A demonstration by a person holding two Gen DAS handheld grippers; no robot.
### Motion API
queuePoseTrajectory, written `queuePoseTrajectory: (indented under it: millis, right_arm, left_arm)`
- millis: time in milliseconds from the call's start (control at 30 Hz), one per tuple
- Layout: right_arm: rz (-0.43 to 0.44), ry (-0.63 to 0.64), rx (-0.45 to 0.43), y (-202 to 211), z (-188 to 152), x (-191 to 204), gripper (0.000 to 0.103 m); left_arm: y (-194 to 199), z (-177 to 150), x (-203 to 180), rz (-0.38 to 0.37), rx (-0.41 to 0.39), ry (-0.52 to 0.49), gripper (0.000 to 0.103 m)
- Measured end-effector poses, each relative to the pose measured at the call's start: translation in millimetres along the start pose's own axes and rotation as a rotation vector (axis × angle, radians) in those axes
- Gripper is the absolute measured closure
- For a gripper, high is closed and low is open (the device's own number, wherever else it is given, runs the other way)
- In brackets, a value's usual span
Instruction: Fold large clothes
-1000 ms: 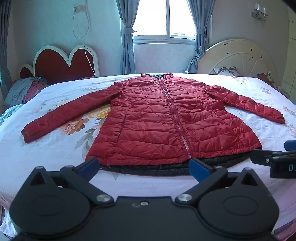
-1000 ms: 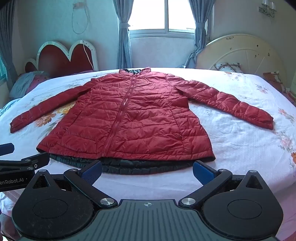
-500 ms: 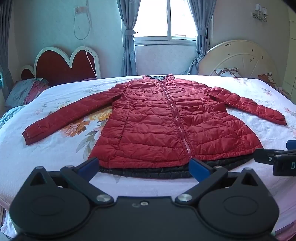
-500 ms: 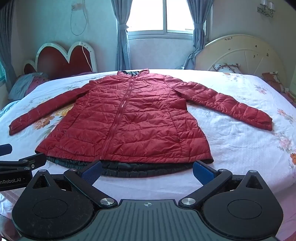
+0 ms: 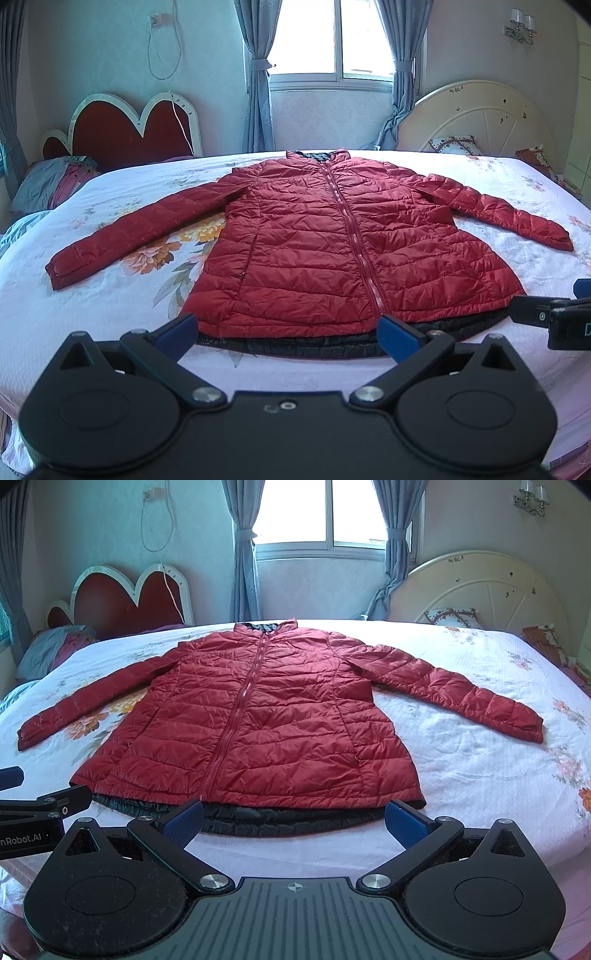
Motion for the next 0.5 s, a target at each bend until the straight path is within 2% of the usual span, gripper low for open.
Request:
queuePoseTrajectory:
  millis: [500]
  right_arm:
    - [0.001, -0.001, -0.003, -1.5, 1.1, 0.9, 0.000]
  left_arm:
    - [-1.7, 3.2, 4.9, 0.004, 0.001, 0.003, 0.000]
Point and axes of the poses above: each gripper's, at about its wrist camera, not at the fingertips, and y roughly against the way its jaws point, x to its left, z to its top, the point moved 7 cm from there along -y, roughly the way its jaws point, and after that the axes turned 2 degrees about -z, right-handed, at the moved point
